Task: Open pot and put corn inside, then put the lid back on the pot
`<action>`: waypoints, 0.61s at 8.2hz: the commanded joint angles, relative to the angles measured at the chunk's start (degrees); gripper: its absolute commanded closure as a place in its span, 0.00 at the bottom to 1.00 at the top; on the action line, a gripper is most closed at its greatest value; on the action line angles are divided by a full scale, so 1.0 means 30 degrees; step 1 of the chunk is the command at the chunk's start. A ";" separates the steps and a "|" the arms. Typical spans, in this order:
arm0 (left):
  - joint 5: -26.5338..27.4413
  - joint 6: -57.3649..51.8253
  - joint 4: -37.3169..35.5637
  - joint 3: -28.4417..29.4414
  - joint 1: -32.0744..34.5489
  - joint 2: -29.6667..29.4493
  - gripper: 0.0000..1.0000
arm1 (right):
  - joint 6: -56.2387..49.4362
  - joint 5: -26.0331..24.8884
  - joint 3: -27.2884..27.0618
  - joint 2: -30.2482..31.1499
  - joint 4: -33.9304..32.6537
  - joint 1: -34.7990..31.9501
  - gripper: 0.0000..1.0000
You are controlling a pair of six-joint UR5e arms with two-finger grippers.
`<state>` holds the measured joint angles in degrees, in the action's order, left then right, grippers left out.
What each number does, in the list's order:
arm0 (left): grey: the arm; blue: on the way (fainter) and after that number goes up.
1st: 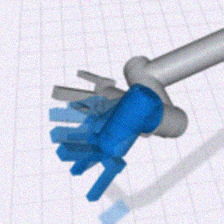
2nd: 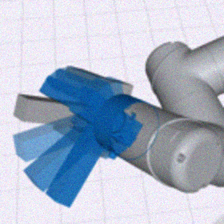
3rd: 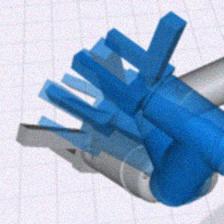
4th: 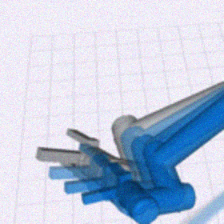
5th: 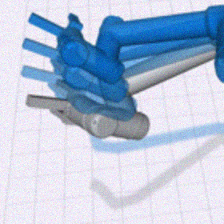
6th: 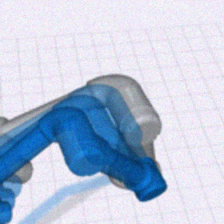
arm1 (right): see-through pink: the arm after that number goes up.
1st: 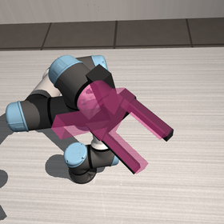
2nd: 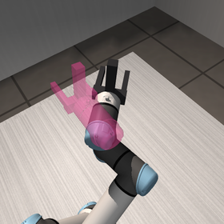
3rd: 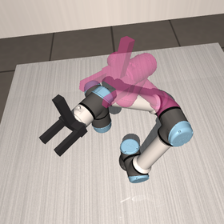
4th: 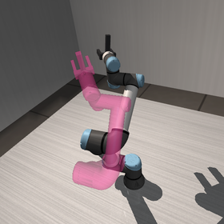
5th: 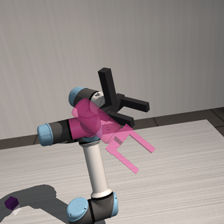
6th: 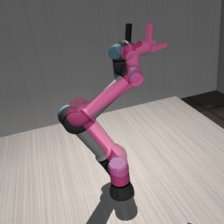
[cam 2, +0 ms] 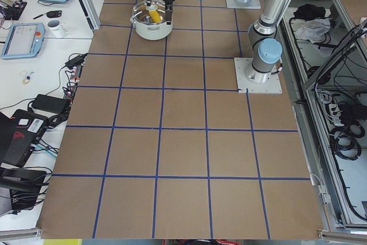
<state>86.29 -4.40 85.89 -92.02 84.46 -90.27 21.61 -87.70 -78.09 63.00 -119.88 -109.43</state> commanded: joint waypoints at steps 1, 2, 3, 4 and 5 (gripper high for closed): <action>0.0008 0.0000 -0.0007 -0.0001 0.0002 0.0031 0.00 | 0.0063 -0.0034 -0.0160 -0.0255 -0.0031 0.0001 0.12; 0.0037 0.0000 0.0022 -0.0030 0.0002 0.0031 0.00 | 0.0092 -0.0062 -0.0160 -0.0402 -0.0089 0.0001 0.21; 0.0066 0.0000 0.0022 -0.0030 0.0002 0.0002 0.00 | 0.0092 -0.0150 -0.0160 -0.0635 -0.0119 0.0001 0.34; 0.0153 0.0087 -0.0036 -0.0030 0.0031 -0.0260 0.00 | 0.0092 -0.0179 -0.0131 -0.0522 -0.0061 0.0001 0.53; 0.1140 0.0030 -0.0211 -0.0030 0.0031 -0.0436 0.00 | 0.0063 -0.0209 -0.0131 -0.0434 -0.0032 0.0001 0.68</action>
<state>86.75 -4.28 85.84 -92.10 84.51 -90.64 21.87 -88.13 -78.52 61.53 -120.10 -109.43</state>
